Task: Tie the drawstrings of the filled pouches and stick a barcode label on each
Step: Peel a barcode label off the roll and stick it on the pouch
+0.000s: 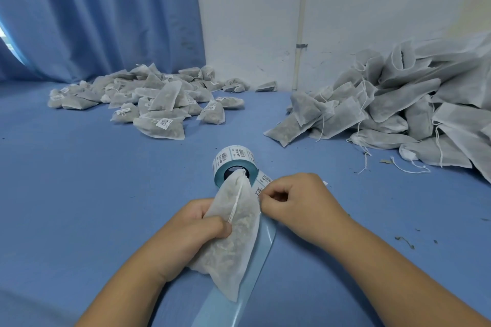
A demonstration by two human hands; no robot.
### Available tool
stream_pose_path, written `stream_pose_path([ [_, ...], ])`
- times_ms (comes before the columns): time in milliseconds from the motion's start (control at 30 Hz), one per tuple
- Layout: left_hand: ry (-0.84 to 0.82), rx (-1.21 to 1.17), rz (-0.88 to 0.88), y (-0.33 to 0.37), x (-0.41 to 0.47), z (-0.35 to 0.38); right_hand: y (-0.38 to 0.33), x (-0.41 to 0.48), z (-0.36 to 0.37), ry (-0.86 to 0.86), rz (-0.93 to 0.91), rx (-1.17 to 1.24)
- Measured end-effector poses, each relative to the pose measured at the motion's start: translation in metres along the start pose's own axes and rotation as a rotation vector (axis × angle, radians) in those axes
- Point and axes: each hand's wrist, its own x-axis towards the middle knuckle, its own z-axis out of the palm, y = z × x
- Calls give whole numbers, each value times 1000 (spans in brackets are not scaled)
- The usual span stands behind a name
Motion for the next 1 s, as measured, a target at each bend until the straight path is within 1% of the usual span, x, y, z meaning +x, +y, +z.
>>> stream_pose_path([
  [133, 3, -24, 7, -1, 0, 0, -1, 2, 0, 4, 73, 69],
  [300, -5, 12, 1, -4, 2, -4, 1, 5, -2, -57, 211, 294],
  [433, 6, -23, 12, 1, 0, 1, 3, 4, -3, -151, 218, 346],
  [600, 20, -33, 20, 3, -2, 2, 3, 3, -5, -185, 214, 406],
  [1000, -23, 49, 6, 2, -2, 1, 3, 4, -7, -166, 295, 506],
])
